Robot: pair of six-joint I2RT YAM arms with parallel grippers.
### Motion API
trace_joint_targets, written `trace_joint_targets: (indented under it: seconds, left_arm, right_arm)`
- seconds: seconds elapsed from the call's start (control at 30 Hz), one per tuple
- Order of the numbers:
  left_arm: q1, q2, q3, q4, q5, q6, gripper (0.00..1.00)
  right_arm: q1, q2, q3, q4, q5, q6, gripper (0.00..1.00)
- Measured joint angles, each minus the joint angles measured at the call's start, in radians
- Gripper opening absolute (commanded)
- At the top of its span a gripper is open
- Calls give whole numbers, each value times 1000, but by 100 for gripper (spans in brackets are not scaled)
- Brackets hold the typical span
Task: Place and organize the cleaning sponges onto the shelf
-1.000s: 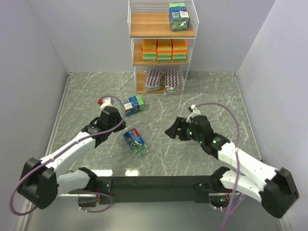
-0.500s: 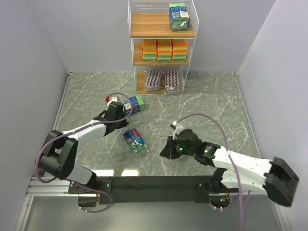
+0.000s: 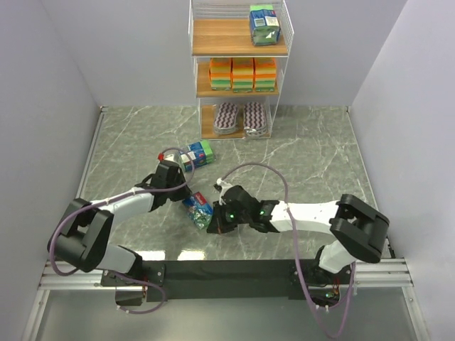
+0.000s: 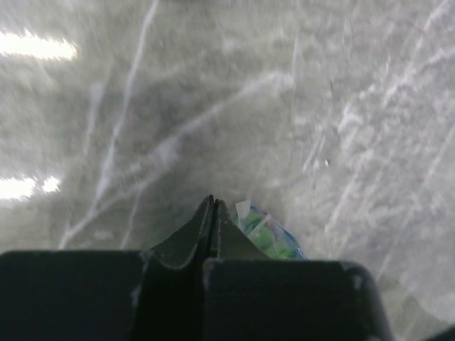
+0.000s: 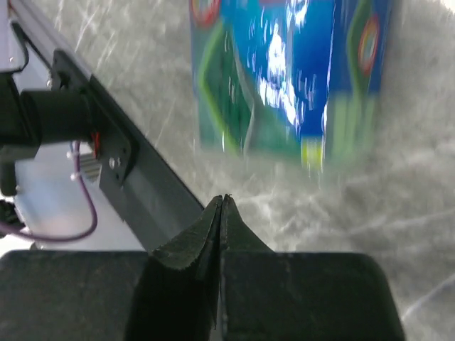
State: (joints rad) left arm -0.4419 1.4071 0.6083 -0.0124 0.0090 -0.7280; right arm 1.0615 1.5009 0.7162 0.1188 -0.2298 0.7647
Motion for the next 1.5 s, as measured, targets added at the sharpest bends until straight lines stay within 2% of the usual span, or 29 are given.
trace_joint_targets:
  seconds: [0.3,0.57,0.67,0.73,0.77,0.83,0.87,0.93,0.97,1.2,1.23,1.37,1.5]
  left_arm:
    - [9,-77,-68,58,74,-44,1]
    - [13,-134,-114,99,100,-70,1]
    - [-1,-138,-145,100,143,-87,1]
    - [-5,-138,-151,98,160,-97,1]
    - [-6,-138,-151,98,163,-98,1]
    - [-6,-138,-151,99,168,-102,1]
    - [-6,-138,-151,99,170,-102,1]
    - [-6,-138,-150,98,170,-103,1]
    - [-6,-137,-149,98,170,-103,1]
    - [-7,-132,-139,95,170,-103,1]
    - [-7,-130,-137,96,170,-103,1]
    - [-7,-118,-132,97,170,-105,1]
    - [-7,-117,-129,97,170,-105,1]
  right_arm:
    - [-23,95,123,-105,72,-6,0]
    - [-232,23,126,-216,149,-98,0]
    - [-294,-10,137,-219,210,-142,16]
    - [-298,-36,138,-221,230,-171,23]
    - [-296,-51,138,-225,233,-181,35]
    - [-293,-81,138,-232,246,-196,53]
    - [-293,-92,138,-233,248,-205,71]
    - [-294,-103,143,-241,254,-217,91]
    - [-295,-102,148,-247,257,-225,95]
    - [-299,-71,153,-257,186,-265,95]
    - [-301,-63,153,-251,164,-272,92]
    - [-343,-29,153,-208,57,-292,72]
    - [-398,13,150,-175,-27,-292,71]
